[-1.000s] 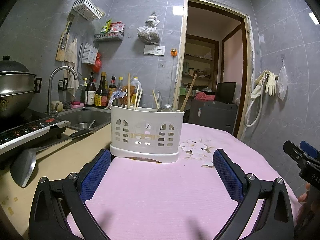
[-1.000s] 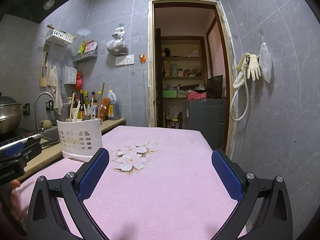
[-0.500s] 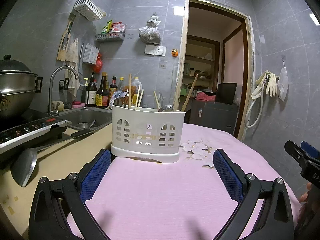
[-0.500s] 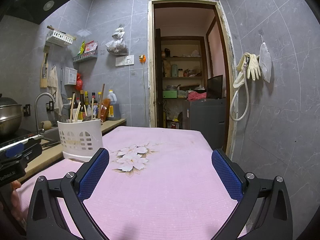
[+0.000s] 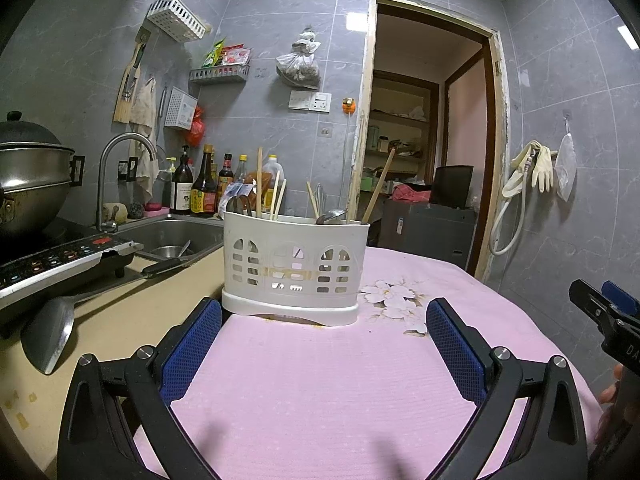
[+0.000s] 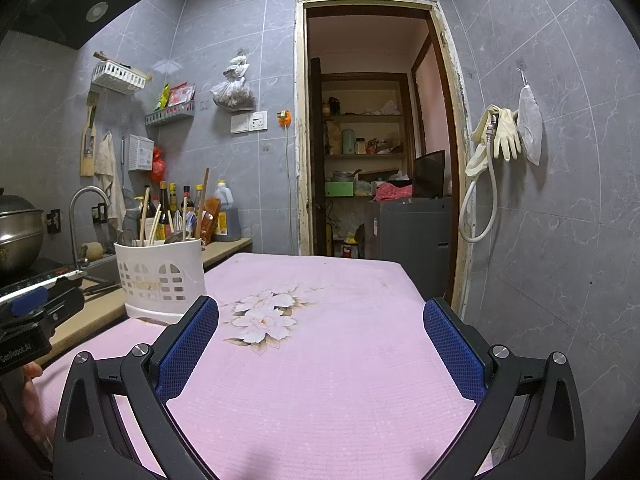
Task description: Organize utensils
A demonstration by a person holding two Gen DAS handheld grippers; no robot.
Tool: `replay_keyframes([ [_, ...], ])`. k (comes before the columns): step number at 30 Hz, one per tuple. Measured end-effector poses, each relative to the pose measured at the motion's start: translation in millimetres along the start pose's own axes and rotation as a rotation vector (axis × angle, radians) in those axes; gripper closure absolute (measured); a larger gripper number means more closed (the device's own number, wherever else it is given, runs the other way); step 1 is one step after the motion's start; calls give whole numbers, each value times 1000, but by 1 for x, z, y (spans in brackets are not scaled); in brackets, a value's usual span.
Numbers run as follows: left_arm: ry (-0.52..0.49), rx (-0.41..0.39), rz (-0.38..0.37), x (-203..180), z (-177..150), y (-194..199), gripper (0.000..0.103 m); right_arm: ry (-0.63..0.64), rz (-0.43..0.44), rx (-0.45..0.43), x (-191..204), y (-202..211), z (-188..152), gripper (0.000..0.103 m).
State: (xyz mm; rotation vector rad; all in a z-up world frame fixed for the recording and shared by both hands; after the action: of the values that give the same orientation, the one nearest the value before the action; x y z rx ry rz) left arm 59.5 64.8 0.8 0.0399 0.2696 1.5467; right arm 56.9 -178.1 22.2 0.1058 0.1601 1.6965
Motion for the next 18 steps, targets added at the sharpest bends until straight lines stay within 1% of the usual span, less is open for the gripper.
replay_keyframes([
  [18, -3, 0, 3, -1, 0, 1, 3, 2, -1, 4, 1, 1, 2, 0],
])
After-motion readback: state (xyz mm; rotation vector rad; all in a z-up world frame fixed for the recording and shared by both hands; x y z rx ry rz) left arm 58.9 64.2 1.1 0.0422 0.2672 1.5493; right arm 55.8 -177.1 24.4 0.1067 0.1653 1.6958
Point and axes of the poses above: each gripper's, at about its wrist camera, not at the fingertips, and y roughly against the way its jaws point, x to its left, z to its top, the point moved 6 cm from there along -y, roughly the way its jaws point, and after that the axes turned 2 degrees about y, right-handed, at the moved point
